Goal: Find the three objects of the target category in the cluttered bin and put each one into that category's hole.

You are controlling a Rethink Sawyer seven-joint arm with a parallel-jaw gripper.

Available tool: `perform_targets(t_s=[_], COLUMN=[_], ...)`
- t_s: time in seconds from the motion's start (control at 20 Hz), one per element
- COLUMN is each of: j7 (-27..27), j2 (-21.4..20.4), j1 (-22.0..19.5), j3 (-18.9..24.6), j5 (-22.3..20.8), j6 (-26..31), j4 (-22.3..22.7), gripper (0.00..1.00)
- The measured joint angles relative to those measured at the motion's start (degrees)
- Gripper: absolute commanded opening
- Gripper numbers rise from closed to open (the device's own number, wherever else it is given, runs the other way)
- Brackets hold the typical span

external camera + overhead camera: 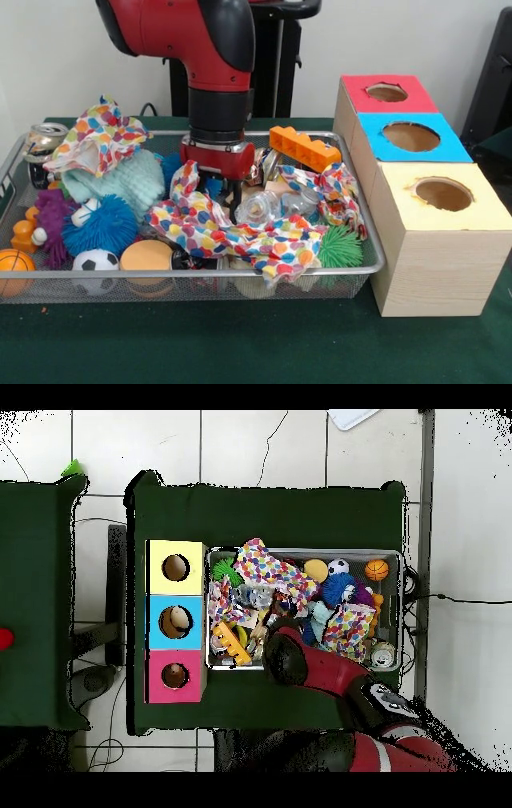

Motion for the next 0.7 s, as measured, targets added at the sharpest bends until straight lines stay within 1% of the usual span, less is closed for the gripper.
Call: perform_targets(t_s=[0.3,0.7], j7=[0.0,0.0], j2=[1.05,1.06], j1=[0.93,0.89], j3=[-0.02,0.07], j5=[1.98,2.5], j6=[-0.22,-0.21], j4=[-0.12,-0.1], gripper=[1.0,1.0])
